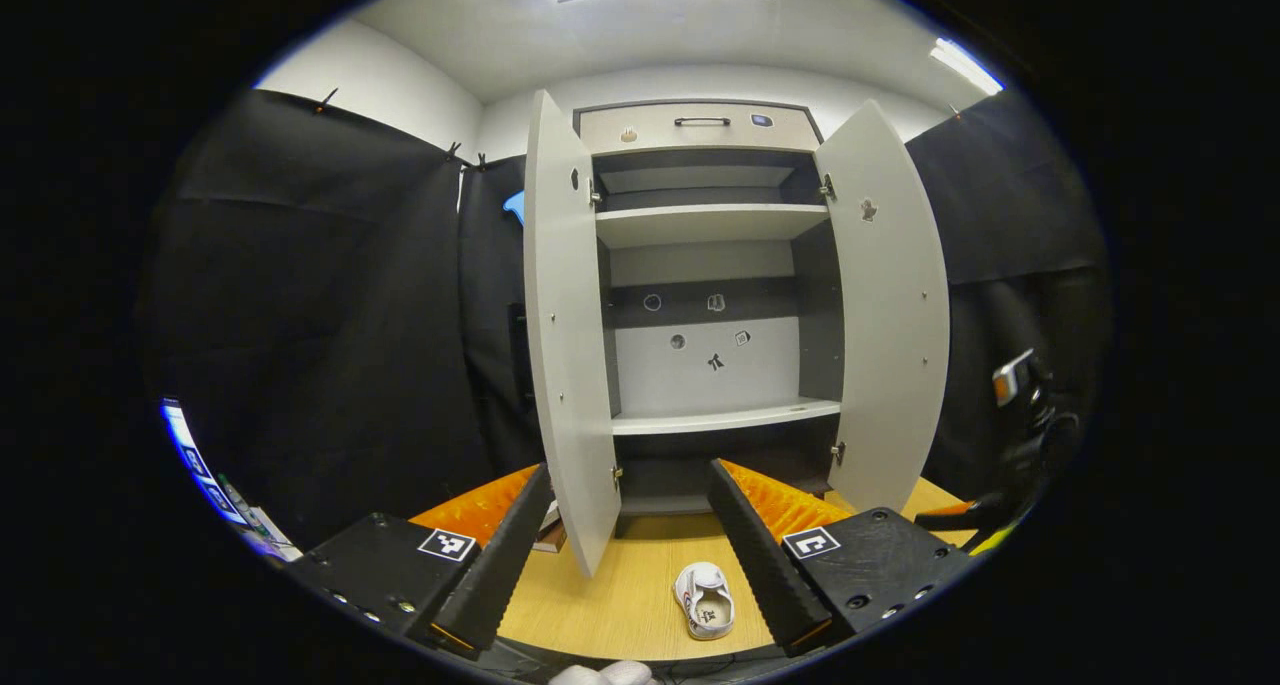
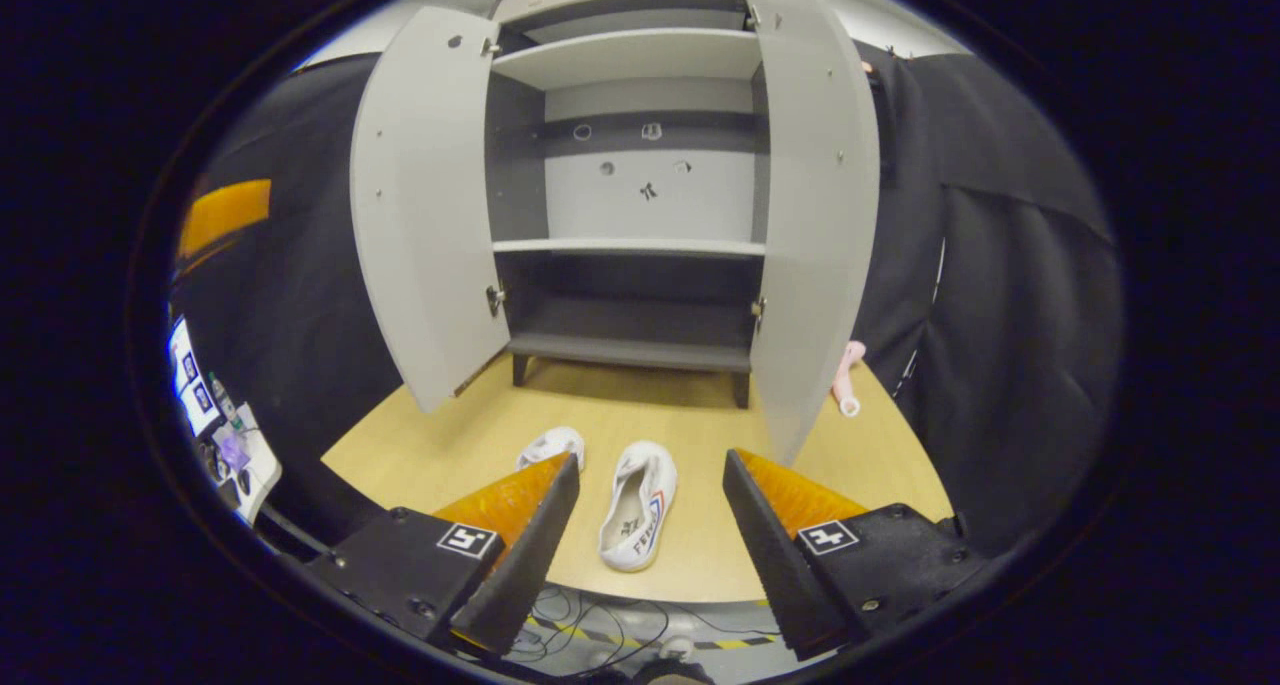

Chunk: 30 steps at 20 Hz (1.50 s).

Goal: Grab one shoe with the right hand and put it into the shoe cabinet, grab the other shoe with the left hand and put it into the shoe cabinet; then close the right door with the right hand and the left door with the left hand.

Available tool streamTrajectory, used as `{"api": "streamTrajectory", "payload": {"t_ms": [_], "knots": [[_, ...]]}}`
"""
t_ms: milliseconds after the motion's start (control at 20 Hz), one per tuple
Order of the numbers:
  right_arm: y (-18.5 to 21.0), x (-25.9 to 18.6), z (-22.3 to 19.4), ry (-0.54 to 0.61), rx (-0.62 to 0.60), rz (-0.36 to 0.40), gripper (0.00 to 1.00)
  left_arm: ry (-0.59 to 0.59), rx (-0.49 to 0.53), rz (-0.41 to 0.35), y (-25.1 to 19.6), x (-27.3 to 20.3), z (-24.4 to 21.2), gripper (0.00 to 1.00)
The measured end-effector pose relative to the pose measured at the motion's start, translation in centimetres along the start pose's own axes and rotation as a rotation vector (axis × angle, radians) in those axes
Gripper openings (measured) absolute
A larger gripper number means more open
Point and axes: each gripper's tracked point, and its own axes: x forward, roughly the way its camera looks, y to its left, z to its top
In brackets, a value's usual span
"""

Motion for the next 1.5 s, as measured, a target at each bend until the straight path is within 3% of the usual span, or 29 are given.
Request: {"api": "streamTrajectory", "payload": {"t_ms": [200, 400, 750, 800, 850, 900, 950, 1000, 1050, 1150, 1200, 1250, 1350, 1450, 1500], "knots": [[1.9, 4.9, -5.2, 0.116, 0.032, 0.057, 0.88, -0.002, 0.001, 0.007, -0.3, -0.4, 0.1, 0.95], [3.4, 10.4, -7.6, 0.189, 0.119, 0.101, 0.77, 0.012, -0.015, 0.016, -1.1, -1.1, -0.2, 0.96], [3.6, 18.9, -10.2, 0.257, 0.091, 0.062, 0.71, 0.051, 0.008, 0.069, -0.4, -0.7, -1.0, 0.96], [3.8, 20.1, -10.4, 0.261, 0.097, 0.055, 0.63, 0.056, 0.012, 0.074, -0.3, -0.5, -1.2, 0.96], [3.7, 21.2, -10.5, 0.267, 0.096, 0.047, 0.71, 0.062, 0.016, 0.080, -0.2, -0.4, -1.4, 0.96], [3.7, 22.2, -10.5, 0.267, 0.095, 0.041, 0.63, 0.066, 0.021, 0.085, -0.1, -0.1, -1.5, 0.96], [3.7, 23.0, -10.4, 0.266, 0.094, 0.042, 0.71, 0.070, 0.023, 0.089, 0.0, 0.2, -1.7, 0.96], [3.7, 23.7, -10.4, 0.262, 0.088, 0.038, 0.63, 0.074, 0.024, 0.091, -0.1, 0.5, -1.7, 0.96], [3.4, 24.3, -10.5, 0.263, 0.076, 0.028, 0.69, 0.076, 0.023, 0.094, -0.1, 0.8, -1.9, 0.96], [3.3, 24.8, -10.3, 0.254, 0.066, 0.023, 0.65, 0.086, 0.018, 0.096, -0.3, 1.4, -2.1, 0.96], [2.9, 24.9, -10.3, 0.248, 0.059, 0.018, 0.55, 0.088, 0.016, 0.096, -0.5, 1.8, -2.1, 0.96], [2.7, 25.2, -10.3, 0.242, 0.063, 0.021, 0.58, 0.088, 0.013, 0.094, -0.7, 2.0, -2.3, 0.96], [2.3, 25.6, -10.2, 0.241, 0.090, 0.046, 0.46, 0.095, 0.010, 0.089, -1.1, 2.7, -2.6, 0.96], [2.6, 25.8, -10.2, 0.246, 0.103, 0.073, 0.21, 0.099, 0.007, 0.084, -1.4, 3.1, -2.9, 0.96], [2.6, 25.6, -10.3, 0.254, 0.091, 0.089, 0.17, 0.103, 0.004, 0.081, -1.6, 3.3, -3.0, 0.96]]}}
